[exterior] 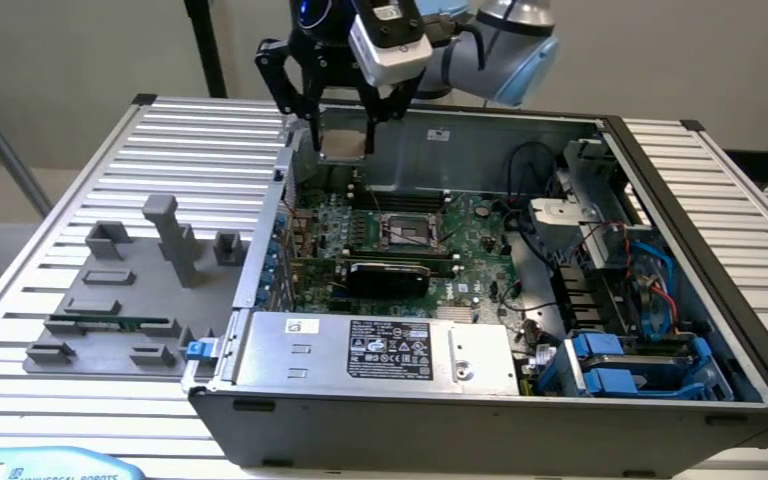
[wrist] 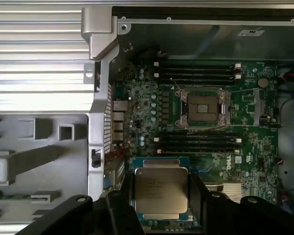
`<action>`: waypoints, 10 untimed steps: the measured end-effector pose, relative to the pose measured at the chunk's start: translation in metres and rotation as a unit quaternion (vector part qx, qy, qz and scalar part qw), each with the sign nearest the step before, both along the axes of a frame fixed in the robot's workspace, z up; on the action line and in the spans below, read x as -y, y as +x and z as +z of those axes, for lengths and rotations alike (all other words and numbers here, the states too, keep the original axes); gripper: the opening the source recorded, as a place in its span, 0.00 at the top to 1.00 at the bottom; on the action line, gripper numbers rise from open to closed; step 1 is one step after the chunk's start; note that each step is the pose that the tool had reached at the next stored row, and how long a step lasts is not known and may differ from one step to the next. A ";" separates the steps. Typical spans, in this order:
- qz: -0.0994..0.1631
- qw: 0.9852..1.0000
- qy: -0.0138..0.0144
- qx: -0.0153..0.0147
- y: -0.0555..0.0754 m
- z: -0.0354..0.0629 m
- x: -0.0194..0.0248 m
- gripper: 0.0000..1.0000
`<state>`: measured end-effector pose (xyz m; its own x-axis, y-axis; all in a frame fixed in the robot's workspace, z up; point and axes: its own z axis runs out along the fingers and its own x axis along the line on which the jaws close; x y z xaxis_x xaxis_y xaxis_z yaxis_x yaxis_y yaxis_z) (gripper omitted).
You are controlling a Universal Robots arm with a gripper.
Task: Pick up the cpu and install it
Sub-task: 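Pick up the cpu and move it towards the insertion slot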
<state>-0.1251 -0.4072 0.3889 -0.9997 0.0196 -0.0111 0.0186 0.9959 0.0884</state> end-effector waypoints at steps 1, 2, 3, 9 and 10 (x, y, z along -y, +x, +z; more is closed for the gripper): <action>0.000 1.000 0.000 0.000 0.003 -0.0017 -0.0030 0.45; 0.000 1.000 0.000 0.000 0.006 -0.0034 -0.0059 0.45; 0.000 1.000 0.000 0.000 0.009 -0.0050 -0.0089 0.45; 0.000 1.000 0.000 0.000 0.029 -0.0158 -0.0277 0.45; 0.000 1.000 0.000 0.000 0.033 -0.0176 -0.0308 0.45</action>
<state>-0.0923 -0.3764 0.3713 -0.9997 0.0196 -0.0111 0.0185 0.9959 0.0884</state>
